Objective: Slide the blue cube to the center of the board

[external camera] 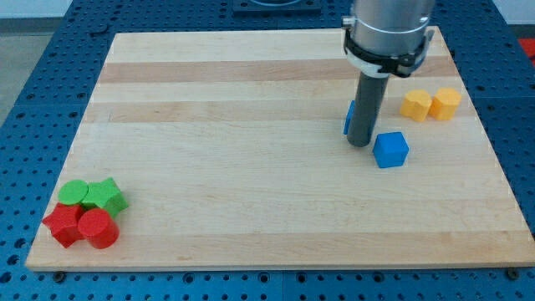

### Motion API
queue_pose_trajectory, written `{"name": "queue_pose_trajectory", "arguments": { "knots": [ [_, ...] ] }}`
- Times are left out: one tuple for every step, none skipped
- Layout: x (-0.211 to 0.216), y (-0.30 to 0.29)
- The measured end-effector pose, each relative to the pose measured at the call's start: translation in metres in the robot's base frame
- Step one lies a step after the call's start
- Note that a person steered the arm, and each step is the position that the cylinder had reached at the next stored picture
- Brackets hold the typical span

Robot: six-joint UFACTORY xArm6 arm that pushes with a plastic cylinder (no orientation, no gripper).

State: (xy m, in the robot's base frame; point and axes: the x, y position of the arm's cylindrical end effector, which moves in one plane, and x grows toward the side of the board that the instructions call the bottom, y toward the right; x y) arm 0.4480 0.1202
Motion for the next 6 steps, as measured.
{"name": "queue_pose_trajectory", "arguments": {
  "knots": [
    [-0.003, 0.035],
    [-0.003, 0.079],
    [0.0, 0.122],
    [0.014, 0.129],
    [0.03, 0.112],
    [0.036, 0.07]
  ]
}}
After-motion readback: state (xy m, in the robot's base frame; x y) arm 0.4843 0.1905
